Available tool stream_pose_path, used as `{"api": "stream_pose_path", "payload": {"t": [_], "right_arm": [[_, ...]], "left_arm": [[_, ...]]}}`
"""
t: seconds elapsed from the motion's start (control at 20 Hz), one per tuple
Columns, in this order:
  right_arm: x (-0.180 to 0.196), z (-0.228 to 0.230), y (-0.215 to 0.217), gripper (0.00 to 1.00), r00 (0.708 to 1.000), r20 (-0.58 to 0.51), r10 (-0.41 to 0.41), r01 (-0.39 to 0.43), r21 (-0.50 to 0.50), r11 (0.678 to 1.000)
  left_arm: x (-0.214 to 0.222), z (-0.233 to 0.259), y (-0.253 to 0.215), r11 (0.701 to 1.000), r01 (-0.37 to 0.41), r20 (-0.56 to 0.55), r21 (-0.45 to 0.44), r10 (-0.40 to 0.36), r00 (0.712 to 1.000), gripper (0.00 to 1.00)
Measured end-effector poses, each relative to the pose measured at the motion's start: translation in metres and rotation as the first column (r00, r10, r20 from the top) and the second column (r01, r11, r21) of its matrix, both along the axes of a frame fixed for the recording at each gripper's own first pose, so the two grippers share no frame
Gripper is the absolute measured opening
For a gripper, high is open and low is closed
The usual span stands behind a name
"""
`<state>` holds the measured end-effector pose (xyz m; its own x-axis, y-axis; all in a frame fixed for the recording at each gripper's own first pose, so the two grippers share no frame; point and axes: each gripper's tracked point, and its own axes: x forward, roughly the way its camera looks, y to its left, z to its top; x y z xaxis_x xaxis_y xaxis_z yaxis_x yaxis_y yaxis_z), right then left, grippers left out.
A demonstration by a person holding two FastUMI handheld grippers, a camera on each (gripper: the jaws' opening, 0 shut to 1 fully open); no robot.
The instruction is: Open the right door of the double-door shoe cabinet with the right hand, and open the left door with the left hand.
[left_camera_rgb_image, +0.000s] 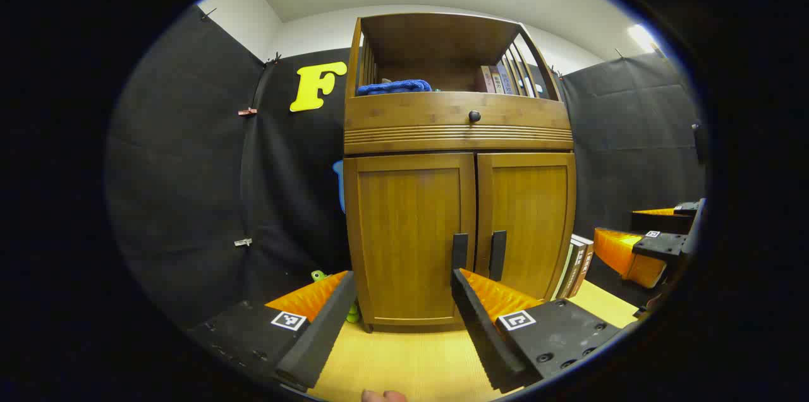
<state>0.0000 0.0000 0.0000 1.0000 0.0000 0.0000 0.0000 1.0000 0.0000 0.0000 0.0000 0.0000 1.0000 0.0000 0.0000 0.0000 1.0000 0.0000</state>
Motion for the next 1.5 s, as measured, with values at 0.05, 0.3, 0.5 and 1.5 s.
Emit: {"api": "stream_pose_path", "payload": {"t": [0.05, 0.3, 0.5, 1.5], "right_arm": [[0.0, 0.001, -0.001, 0.98, 1.0, 0.0, 0.001, -0.001, 0.002, 1.0], [0.003, 0.002, -0.001, 0.98, 1.0, -0.004, 0.003, -0.003, 0.019, 1.0], [0.004, 0.003, 0.0, 0.98, 1.0, -0.01, 0.004, -0.003, 0.022, 1.0], [0.095, -0.025, 0.053, 0.96, 0.996, -0.032, 0.083, -0.08, 0.078, 0.994]], "left_arm": [[0.001, 0.0, 0.0, 1.0, 0.001, 0.0, 0.001, -0.001, 1.0, 0.94], [0.011, 0.006, -0.004, 1.0, 0.011, 0.006, 0.004, -0.011, 1.0, 0.94], [0.011, 0.008, -0.001, 1.0, 0.005, 0.01, 0.01, -0.005, 1.0, 0.94], [0.016, -0.001, 0.032, 1.0, -0.012, -0.005, 0.026, 0.012, 1.0, 0.95]]}}
